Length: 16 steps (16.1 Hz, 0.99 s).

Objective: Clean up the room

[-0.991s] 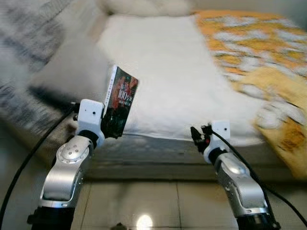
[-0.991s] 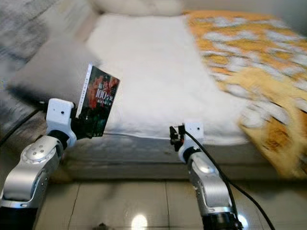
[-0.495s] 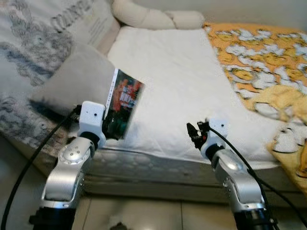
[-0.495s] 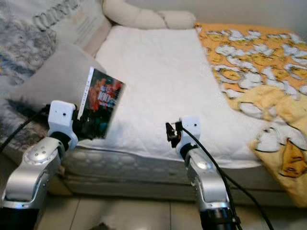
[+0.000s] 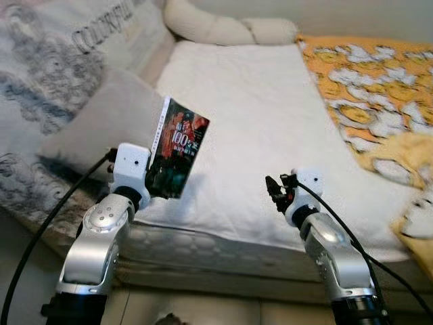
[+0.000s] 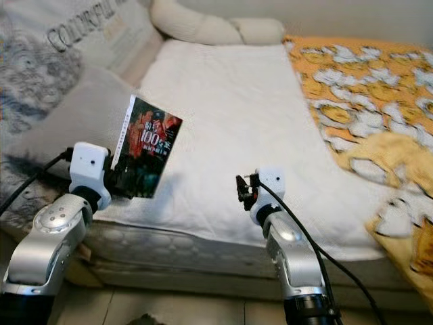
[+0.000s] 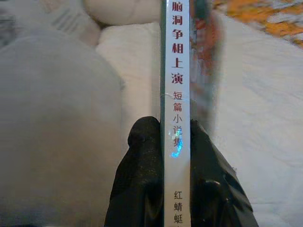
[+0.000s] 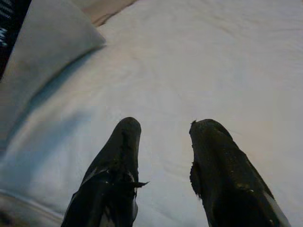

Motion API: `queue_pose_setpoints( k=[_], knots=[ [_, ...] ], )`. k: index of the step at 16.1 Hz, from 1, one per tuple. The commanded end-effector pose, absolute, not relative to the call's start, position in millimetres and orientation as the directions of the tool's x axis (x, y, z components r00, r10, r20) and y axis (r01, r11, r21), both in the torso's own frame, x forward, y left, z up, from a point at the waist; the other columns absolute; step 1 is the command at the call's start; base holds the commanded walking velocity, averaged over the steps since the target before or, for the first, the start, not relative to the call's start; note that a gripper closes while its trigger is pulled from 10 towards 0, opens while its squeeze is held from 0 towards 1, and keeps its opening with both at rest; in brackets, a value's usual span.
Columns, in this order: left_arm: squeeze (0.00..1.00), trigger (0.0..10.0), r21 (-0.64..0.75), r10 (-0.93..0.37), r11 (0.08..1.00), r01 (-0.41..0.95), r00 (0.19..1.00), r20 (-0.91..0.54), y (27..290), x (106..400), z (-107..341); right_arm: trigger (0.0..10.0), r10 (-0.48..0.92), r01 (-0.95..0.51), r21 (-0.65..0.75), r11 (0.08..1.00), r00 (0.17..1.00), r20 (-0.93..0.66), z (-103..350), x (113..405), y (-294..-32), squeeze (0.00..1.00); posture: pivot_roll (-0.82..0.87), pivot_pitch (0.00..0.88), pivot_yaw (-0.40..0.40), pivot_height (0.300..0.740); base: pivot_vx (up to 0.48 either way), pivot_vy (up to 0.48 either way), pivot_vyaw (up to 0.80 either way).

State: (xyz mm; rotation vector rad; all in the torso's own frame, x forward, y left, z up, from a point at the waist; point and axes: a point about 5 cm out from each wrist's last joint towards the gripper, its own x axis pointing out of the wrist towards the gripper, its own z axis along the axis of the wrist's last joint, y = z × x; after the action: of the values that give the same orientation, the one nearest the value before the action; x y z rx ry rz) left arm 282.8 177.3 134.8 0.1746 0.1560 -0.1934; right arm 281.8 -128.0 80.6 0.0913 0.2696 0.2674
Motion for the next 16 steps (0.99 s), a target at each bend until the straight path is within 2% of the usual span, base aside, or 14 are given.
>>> queue_pose_setpoints(
  k=[1,16],
  knots=[
    [0.0,10.0,0.173,-0.159,0.969,0.178,0.98,-0.12,182.4,284.5,146.1,10.0,0.295,-0.273,0.12,0.954,0.927,-0.232,84.6,282.3,-122.8,0.0,0.04,0.0,-0.009,0.74,0.371,0.0,0.0],
    [0.0,10.0,0.182,-0.17,0.964,0.193,0.976,-0.134,182.8,281.6,144.7,10.0,0.295,-0.273,0.122,0.954,0.926,-0.237,84.3,280.2,-121.1,0.0,0.04,0.0,-0.001,0.74,0.361,0.0,0.0]
  ],
)
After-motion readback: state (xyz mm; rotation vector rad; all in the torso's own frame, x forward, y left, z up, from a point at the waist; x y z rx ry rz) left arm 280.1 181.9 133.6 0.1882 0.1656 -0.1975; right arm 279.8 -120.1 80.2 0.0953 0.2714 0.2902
